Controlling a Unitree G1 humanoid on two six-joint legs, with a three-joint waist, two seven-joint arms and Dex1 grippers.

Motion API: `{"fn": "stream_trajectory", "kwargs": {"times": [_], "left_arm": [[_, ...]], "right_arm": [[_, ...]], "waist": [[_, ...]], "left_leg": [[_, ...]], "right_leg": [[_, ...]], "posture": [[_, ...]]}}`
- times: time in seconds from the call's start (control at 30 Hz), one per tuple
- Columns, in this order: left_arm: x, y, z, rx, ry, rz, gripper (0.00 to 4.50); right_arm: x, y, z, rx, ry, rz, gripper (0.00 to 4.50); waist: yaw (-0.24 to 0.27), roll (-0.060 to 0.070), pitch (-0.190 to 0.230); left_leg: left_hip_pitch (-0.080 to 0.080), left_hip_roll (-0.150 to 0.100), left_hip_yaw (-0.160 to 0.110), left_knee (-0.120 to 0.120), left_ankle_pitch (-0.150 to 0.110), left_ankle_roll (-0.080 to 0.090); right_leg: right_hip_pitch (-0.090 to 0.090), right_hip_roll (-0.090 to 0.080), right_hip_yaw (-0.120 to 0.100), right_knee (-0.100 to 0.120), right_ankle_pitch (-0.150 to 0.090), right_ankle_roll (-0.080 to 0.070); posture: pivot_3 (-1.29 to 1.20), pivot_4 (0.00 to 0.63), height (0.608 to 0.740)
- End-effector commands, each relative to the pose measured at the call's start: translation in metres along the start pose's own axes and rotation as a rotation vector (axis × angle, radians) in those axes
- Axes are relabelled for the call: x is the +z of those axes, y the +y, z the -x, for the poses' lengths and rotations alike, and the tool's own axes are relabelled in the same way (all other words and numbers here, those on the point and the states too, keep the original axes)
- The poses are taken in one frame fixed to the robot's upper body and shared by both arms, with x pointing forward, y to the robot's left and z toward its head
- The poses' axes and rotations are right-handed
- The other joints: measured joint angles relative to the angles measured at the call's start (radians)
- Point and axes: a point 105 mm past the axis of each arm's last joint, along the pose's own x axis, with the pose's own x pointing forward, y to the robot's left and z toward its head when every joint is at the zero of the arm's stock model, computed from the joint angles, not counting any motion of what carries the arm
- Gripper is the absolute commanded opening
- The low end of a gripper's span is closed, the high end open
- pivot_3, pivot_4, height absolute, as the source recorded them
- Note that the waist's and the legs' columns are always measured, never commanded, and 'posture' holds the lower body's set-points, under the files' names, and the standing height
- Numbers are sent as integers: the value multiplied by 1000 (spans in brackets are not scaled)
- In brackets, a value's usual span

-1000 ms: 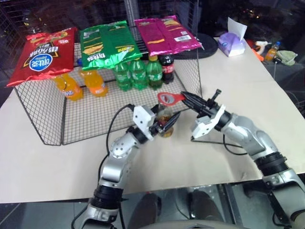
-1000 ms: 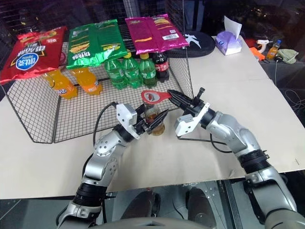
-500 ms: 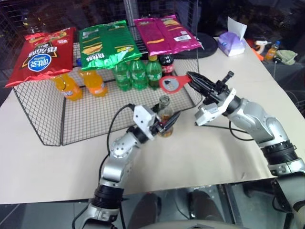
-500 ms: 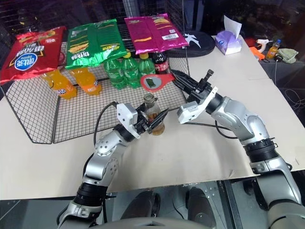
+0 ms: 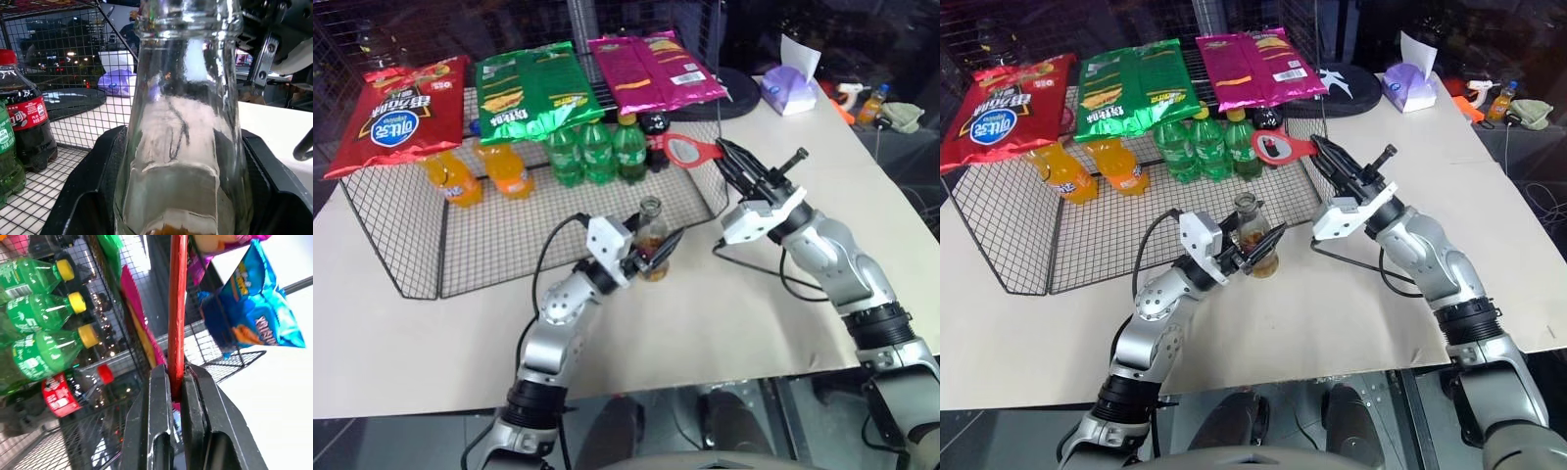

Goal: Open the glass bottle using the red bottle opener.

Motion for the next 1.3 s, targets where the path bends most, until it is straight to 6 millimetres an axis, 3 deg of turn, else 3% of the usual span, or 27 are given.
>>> {"fn": "stream_trajectory", "kwargs": {"times": [0.03, 0.43, 0.53, 0.7, 0.97, 1.07, 1.27, 1.3], "left_arm": [[4, 2, 1, 11, -18, -14, 4441], [3, -1, 11, 2, -6, -7, 4441], [0, 0, 25, -3, 21, -4, 4441], [-2, 3, 42, 5, 59, -11, 4441], [-3, 5, 59, 27, 96, -11, 4441], [-1, 6, 67, 46, 104, -15, 4441], [5, 19, 91, 139, 125, -4, 4441], [5, 21, 97, 157, 138, 0, 4490]], "right_arm": [[2, -8, -1, -44, 1, -27, 0], [-3, 4, 5, -1, 49, -104, 0], [-9, 19, 14, 45, 107, -223, 0], [-17, 24, 28, 43, 198, -330, 0], [-35, 63, 64, 143, 498, -793, 0], [-20, 83, 78, 272, 556, -1033, 0], [25, 97, 92, 479, 542, -1369, 0], [32, 98, 95, 514, 537, -1404, 404]], "waist": [[1, 0, 0], [1, 0, 0], [0, 0, 0], [1, 0, 0], [4, 0, 0], [3, 1, 0], [3, 1, 1], [4, 1, 1]], "left_leg": [[0, 0, 0, 0, 0, 0], [0, 0, 0, 0, 0, 0], [0, 0, 0, 0, 0, 0], [0, 0, 0, -1, 0, 0], [0, 1, -1, -2, 0, 0], [-1, 1, -1, -2, 0, 0], [-1, 1, -1, -3, -1, 1], [-1, 1, -1, -4, -1, 2]], "right_leg": [[0, 0, 0, 0, 0, 0], [0, 0, 0, 0, 0, 0], [0, 0, 0, 0, 0, 0], [0, 0, 0, 0, 0, 0], [-1, -1, 0, -1, 0, 0], [-1, -1, 0, -1, 0, 0], [-1, -2, -1, -2, 0, 0], [-1, -3, -1, -2, 0, 0]], "posture": [[0, 150, 740], [0, 150, 740], [0, 150, 740], [0, 150, 740], [0, 150, 740], [0, 150, 740], [0, 150, 740], [0, 150, 740]]}}
